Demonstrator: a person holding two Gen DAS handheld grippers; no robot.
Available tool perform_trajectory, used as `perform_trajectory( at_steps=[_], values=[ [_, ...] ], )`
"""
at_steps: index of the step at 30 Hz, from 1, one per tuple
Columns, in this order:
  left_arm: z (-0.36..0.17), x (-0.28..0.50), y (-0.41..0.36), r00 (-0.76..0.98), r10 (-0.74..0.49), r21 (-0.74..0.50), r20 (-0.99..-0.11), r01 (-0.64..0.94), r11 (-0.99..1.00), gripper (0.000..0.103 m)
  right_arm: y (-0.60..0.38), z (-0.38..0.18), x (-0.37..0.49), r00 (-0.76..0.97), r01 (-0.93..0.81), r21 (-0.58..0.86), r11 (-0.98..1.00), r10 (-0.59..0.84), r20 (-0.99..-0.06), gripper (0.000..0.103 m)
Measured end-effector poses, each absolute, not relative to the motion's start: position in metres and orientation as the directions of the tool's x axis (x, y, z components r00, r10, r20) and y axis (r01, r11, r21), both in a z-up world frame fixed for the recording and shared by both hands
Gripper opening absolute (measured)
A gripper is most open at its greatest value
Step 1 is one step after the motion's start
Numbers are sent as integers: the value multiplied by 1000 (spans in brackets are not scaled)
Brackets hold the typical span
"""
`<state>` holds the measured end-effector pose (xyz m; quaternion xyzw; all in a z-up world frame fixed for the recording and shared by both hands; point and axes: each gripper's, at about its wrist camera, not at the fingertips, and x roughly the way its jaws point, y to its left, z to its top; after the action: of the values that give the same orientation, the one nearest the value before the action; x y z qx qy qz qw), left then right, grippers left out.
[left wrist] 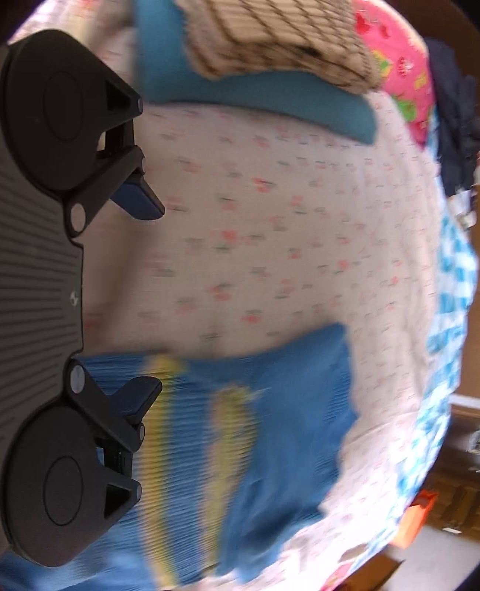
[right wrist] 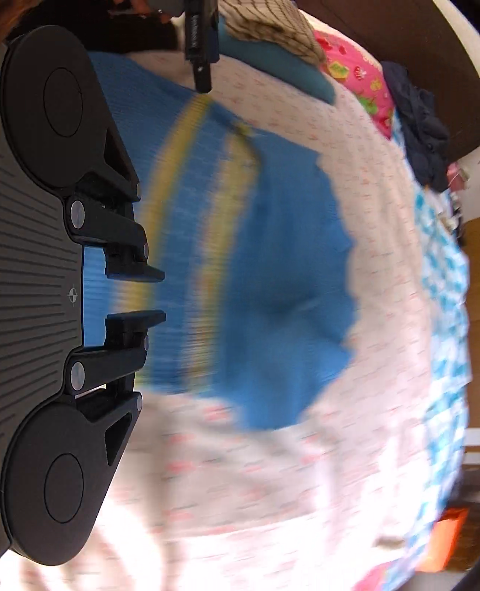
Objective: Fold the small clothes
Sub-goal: 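Lift the hem with the right tool and swing it toward the collar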
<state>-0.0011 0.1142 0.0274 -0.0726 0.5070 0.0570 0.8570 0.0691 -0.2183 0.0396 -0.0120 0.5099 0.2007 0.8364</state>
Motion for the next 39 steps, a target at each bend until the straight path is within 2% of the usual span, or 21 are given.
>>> perform_trajectory(
  at_steps=[7,12,16,18,23,26,30,34,36,37,39],
  values=[
    [32,-51,85,361,-27,-59,-932,-77,995,96,-248,23,4,218,-299,231,926,302,-928,30],
    [13,-53,64,250,-23,-28,-968,-18,999,94,-247,8,-11,159,-298,247,922,303,-940,35],
    [9,-55,57,233,1,2,-972,3,1000,93,-251,-3,-13,142,-269,274,923,320,-937,36],
    [9,-55,57,223,-3,-2,-975,4,1000,89,-253,-8,-13,123,-252,284,925,321,-939,36],
    [12,-56,59,181,-45,-45,-982,3,999,69,-256,-7,-10,95,-256,286,923,319,-943,36],
    [12,-56,57,147,-61,-60,-987,11,998,62,-257,-4,-11,78,-267,271,925,301,-950,36],
    [6,-56,47,117,-58,-54,-991,44,998,59,-258,-14,-10,38,-257,285,924,304,-952,37],
    [-4,-51,48,76,-103,-101,-992,26,995,45,-262,-26,-9,15,-208,341,917,351,-936,38],
    [-4,-52,48,78,-115,-113,-990,29,993,40,-269,-27,-9,18,-177,372,911,381,-924,25],
    [-3,-52,48,83,-122,-120,-989,26,992,35,-273,-26,-10,22,-162,401,902,409,-912,15],
    [2,-56,51,96,-133,-132,-987,16,991,28,-283,-22,-13,35,-121,467,876,474,-880,9]
  ],
)
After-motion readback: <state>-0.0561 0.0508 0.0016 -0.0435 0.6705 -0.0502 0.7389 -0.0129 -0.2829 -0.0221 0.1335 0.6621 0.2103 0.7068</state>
